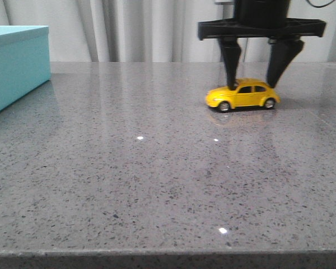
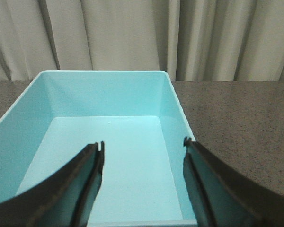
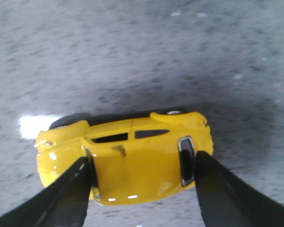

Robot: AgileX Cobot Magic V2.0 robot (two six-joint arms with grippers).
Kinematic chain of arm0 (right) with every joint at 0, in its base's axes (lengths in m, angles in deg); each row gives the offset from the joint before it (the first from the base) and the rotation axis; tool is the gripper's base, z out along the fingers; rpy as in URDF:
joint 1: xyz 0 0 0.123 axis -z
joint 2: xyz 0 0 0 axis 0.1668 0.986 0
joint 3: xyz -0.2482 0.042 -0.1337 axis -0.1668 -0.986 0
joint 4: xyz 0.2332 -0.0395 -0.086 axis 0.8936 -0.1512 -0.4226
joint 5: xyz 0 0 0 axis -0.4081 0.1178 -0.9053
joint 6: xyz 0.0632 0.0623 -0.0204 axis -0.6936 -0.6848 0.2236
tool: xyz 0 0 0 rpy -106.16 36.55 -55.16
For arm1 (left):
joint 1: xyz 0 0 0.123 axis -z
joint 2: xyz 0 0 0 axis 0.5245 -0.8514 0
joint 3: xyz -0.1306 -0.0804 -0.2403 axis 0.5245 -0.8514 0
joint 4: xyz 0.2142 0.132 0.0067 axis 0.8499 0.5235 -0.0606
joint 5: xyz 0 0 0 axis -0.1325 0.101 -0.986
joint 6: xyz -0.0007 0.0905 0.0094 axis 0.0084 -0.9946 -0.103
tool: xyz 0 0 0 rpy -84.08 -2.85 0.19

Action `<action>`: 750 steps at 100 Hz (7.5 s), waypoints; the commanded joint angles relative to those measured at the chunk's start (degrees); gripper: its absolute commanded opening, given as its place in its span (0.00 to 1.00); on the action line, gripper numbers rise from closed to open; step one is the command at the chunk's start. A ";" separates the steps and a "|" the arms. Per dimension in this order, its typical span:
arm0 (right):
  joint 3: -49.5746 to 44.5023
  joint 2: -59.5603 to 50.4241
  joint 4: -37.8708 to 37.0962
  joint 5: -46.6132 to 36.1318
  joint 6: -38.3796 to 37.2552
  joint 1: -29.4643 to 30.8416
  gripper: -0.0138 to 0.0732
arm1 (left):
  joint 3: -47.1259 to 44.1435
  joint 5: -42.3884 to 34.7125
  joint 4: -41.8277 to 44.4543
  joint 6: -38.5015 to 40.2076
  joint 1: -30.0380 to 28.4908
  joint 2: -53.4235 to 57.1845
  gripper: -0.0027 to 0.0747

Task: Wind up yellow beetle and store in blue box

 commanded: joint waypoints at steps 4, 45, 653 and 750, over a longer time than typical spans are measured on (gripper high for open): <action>1.54 -2.57 -3.15 3.07 1.75 3.24 0.71 | 2.01 -4.10 0.00 0.11 0.38 -0.58 0.52; 2.23 -10.11 -0.94 4.24 6.12 1.59 0.71 | 2.01 -4.45 0.00 0.11 0.38 -0.58 0.52; -22.28 -53.13 1.88 -13.87 11.45 -0.49 0.61 | 76.39 61.55 -0.83 -12.73 -7.63 -69.68 0.20; -59.39 -88.54 -2.74 -34.59 11.39 -0.49 0.08 | 38.46 39.38 -6.17 -13.38 -7.63 -27.00 0.01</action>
